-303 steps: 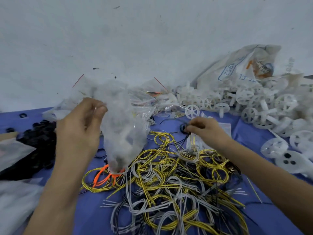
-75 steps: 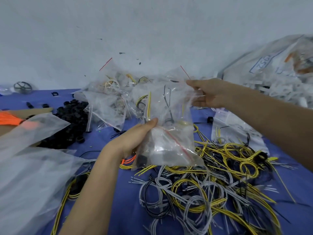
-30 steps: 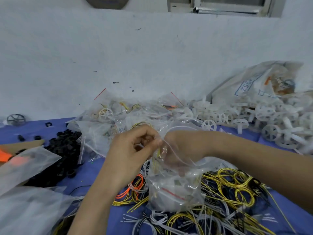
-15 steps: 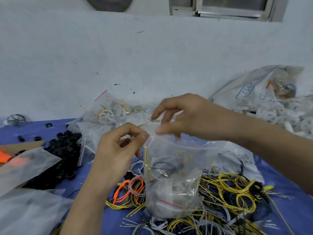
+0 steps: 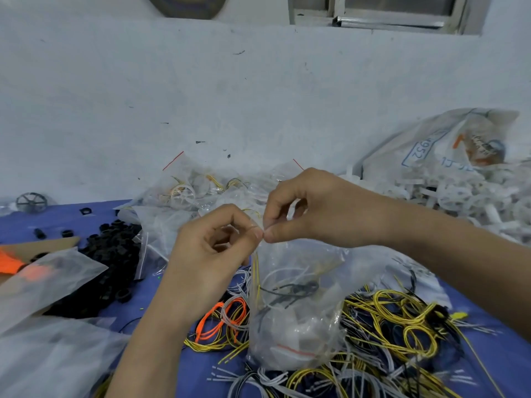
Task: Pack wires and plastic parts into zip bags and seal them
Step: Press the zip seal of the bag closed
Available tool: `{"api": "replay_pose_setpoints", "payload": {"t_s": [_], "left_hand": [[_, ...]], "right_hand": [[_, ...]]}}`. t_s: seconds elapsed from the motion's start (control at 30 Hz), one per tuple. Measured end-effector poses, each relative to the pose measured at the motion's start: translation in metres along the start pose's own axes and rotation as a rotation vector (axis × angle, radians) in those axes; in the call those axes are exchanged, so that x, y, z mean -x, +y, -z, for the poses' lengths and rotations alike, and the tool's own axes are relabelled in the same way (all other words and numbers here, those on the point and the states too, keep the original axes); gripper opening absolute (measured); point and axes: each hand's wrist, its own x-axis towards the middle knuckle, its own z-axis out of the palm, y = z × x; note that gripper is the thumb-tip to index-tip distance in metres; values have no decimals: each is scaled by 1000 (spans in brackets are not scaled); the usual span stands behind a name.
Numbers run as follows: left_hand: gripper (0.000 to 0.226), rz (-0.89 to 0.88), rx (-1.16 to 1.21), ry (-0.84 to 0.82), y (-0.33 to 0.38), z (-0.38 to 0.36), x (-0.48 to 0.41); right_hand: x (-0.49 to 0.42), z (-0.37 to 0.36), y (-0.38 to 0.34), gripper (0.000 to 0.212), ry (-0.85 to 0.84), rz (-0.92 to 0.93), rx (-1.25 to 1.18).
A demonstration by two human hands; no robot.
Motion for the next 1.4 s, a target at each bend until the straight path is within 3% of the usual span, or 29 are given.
{"api": "replay_pose_setpoints", "payload": {"t_s": [0.17,0.33,0.43,0.57,0.77,0.9,1.1,1.4], "left_hand": [[8,-13,25,-12,0,-3,0],[21,-19,-28,35,-6,2,-3],[7,-28,-108,0,-6,-1,-3],[4,-43,-110,-6,-6,-5,-2],[16,-29,-99,-13,-8,-7,-2],[11,-63,-157,-29,-8,-9,-2],[9,-47,-73,-82,-8,-3,-3],[12,-48,-89,-58,-8,3,-2]], "right_hand": [[2,0,4,5,-29,11,-108],[4,4,7,9,13,-33,-44],[5,2,8,13,41,-23,-5],[5,0,10,13,39,-33,-1],[6,4,14,17,21,-68,15],[8,-1,10,4,44,-9,46],[13,-6,6,6,124,151,161],[13,-6,13,5,135,134,104]]}}
